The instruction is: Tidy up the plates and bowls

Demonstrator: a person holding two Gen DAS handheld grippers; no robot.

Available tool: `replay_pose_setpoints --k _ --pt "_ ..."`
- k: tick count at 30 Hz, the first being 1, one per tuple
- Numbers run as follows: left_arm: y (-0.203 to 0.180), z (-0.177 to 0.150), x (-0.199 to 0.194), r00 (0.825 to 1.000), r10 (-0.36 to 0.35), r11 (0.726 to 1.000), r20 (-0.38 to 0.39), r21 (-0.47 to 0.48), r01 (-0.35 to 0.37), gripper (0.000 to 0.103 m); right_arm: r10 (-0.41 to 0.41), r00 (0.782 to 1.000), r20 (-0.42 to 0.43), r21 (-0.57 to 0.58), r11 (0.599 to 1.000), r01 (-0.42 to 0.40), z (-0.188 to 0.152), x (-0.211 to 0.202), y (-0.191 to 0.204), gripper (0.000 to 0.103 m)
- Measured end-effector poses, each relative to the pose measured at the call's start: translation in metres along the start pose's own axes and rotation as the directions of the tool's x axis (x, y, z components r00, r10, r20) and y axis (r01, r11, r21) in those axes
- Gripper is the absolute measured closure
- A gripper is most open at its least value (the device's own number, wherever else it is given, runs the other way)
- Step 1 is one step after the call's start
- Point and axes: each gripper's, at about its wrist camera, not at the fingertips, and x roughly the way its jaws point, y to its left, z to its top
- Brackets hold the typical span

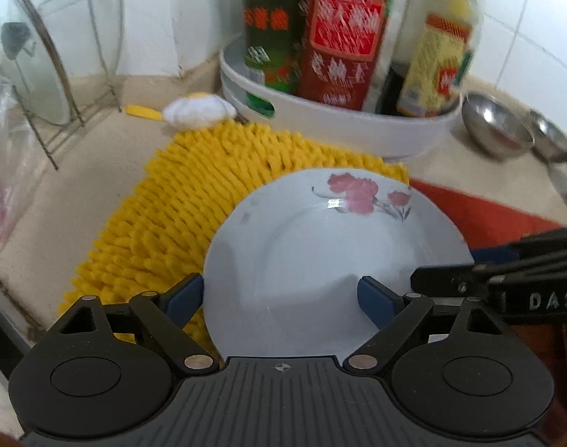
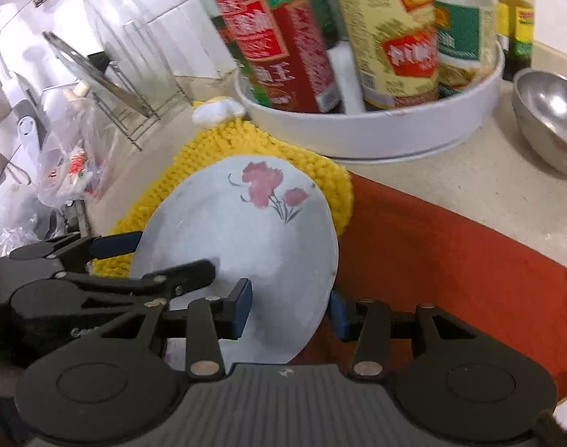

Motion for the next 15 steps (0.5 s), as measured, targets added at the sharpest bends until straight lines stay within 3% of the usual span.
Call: replay_pose_setpoints --k 9,11,12,15 --pt "0.006 -0.002 0.004 0.999 0.032 0.999 0.019 -0.044 -0.032 0.003 -0.002 1.000 0.026 -0.006 1.000 0.002 -0.003 -0.007 -0.005 0.062" --pt "0.000 -0.001 0.005 1.000 0.010 0.999 0.021 -0.038 -0.009 0.009 0.014 1.000 0.016 -0.014 1.000 -0.014 -0.003 -0.001 -0.003 0.061" --pt "-0.003 -0.001 0.004 0.999 0.033 0.998 0.029 -0.046 -0.031 0.011 0.010 1.000 0.013 -0.011 1.000 -0.010 -0.004 0.002 -0.001 0.062" --pt "-0.005 0.003 0.001 0.999 0.036 0.998 0.014 -0.054 -0.036 0.011 0.006 1.000 0.015 0.011 1.000 -0.006 -0.003 0.000 -0.002 0.063"
